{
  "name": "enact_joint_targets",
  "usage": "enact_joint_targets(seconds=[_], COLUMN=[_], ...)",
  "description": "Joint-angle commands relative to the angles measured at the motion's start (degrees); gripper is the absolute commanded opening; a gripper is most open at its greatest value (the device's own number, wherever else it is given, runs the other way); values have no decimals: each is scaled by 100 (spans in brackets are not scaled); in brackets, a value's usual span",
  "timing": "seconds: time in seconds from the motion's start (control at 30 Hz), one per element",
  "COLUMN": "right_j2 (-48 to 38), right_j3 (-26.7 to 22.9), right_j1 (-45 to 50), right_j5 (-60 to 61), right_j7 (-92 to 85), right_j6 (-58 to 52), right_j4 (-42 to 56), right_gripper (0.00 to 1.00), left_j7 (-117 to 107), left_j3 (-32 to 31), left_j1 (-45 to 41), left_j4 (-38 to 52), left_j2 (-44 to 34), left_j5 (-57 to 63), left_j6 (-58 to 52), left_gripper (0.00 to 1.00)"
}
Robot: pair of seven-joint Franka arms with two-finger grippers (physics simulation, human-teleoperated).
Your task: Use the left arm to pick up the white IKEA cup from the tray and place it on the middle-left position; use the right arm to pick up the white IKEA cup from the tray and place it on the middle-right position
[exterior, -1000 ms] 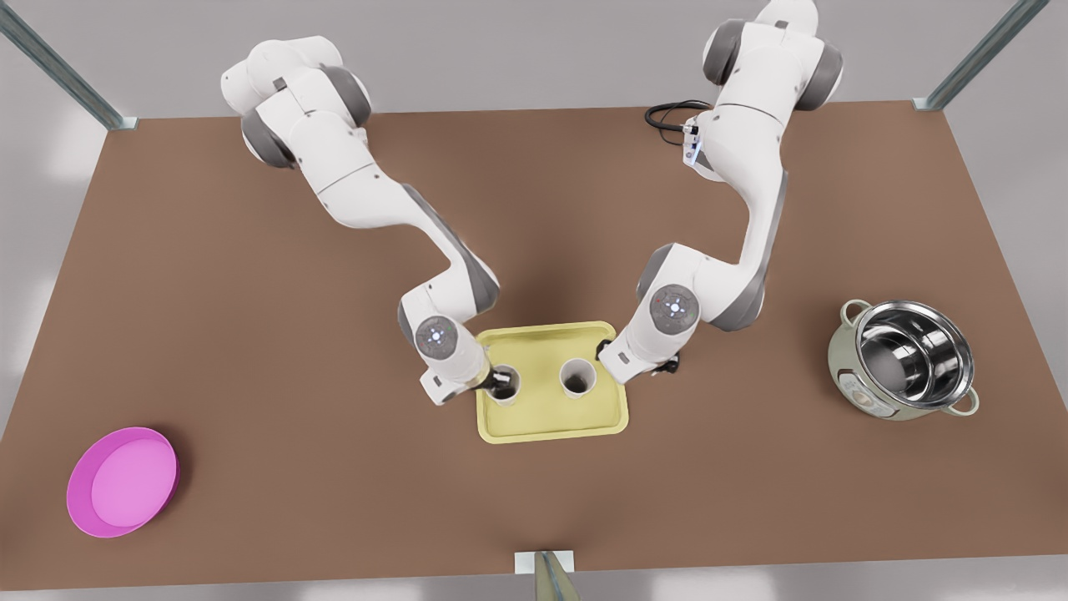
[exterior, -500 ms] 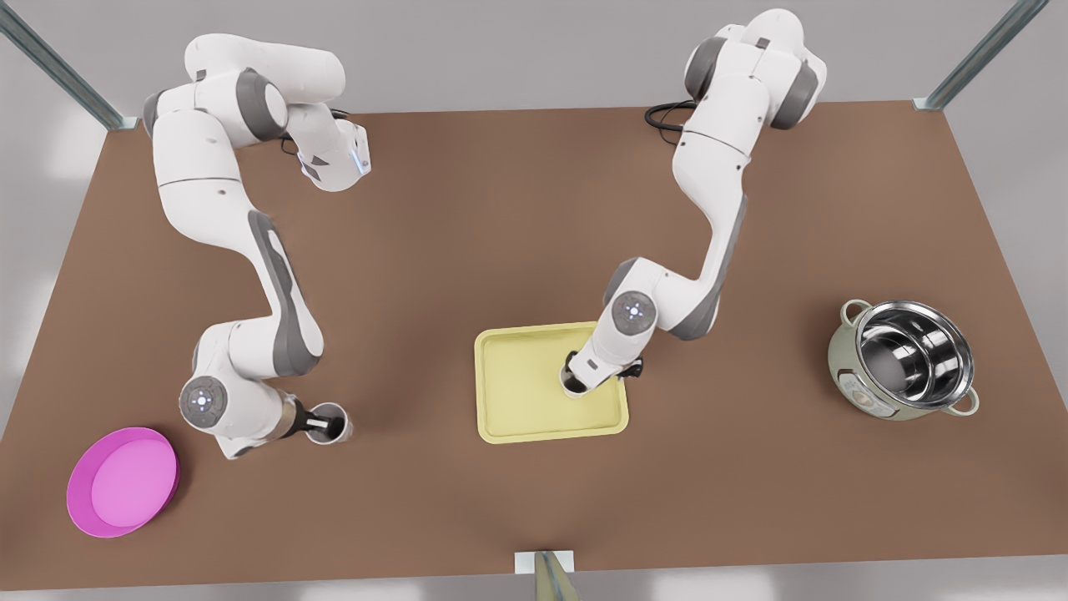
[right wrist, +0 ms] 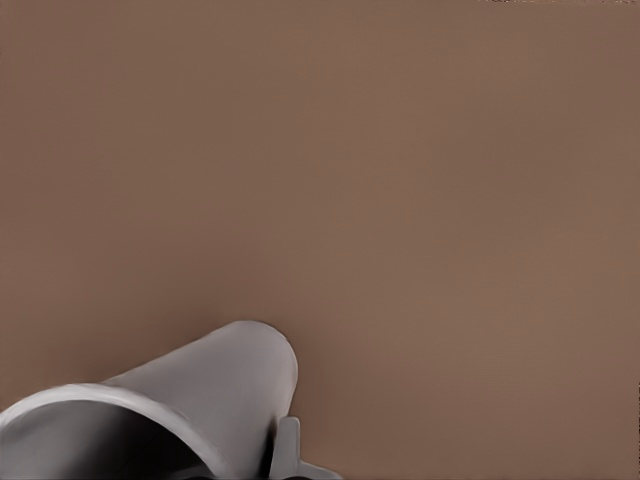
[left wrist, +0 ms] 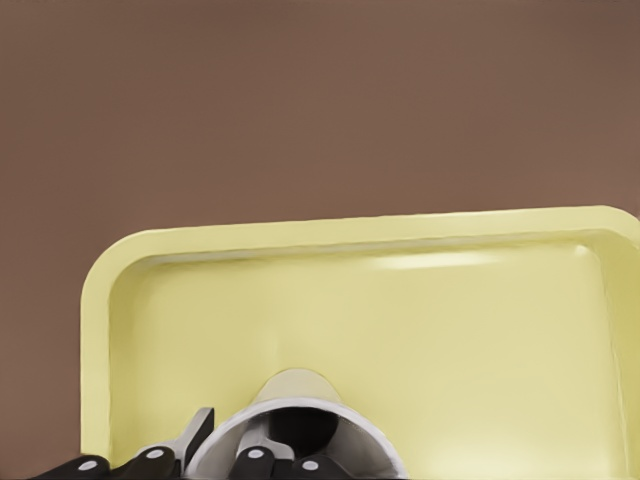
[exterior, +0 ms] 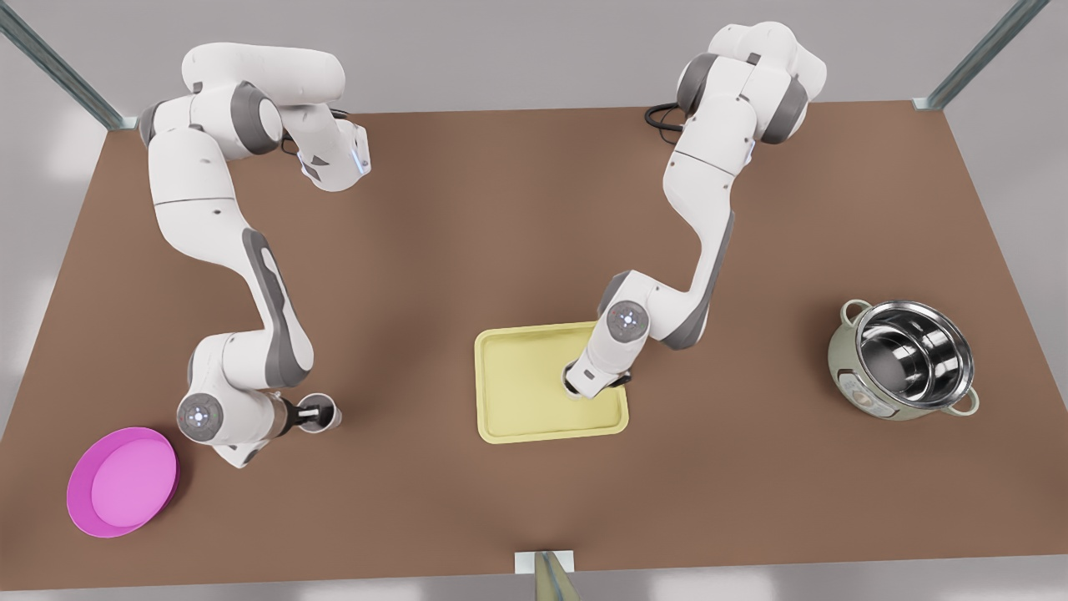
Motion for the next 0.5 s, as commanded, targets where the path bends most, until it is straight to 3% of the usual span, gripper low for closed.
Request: enact_joint_targets(seconds=[0.0,0.07,0.23,0.3,0.37,0.4,0.47], right_j2=[3,12,-6,-59,-339,-621,-1349], right_j3=[1,1,1,1,10,28,54], right_j1=[-1,-1,-36,-62,-54,-45,-19], right_j5=[-78,-70,-78,-61,97,106,27], right_j7=[-1324,-1324,-1324,-1306,-1263,-1236,-501], right_j6=[47,47,47,-40,-373,-497,-1129], right_j4=[-4,-4,5,23,23,23,23], right_gripper=[52,75,76,77,84,100,100], left_j7=[-445,-568,-331,547,1276,1356,1646], left_j3=[0,0,150,589,817,809,826], left_j1=[-8,-16,80,186,501,739,1160], left_j4=[3,3,3,-14,-49,-41,-49], left_j2=[-9,-9,-641,-747,-817,-809,-800], left_j5=[-7,1,72,37,-16,-16,2], left_j6=[75,75,-778,-1208,-1279,-1437,-1612], left_gripper=[11,7,8,8,8,8,8])
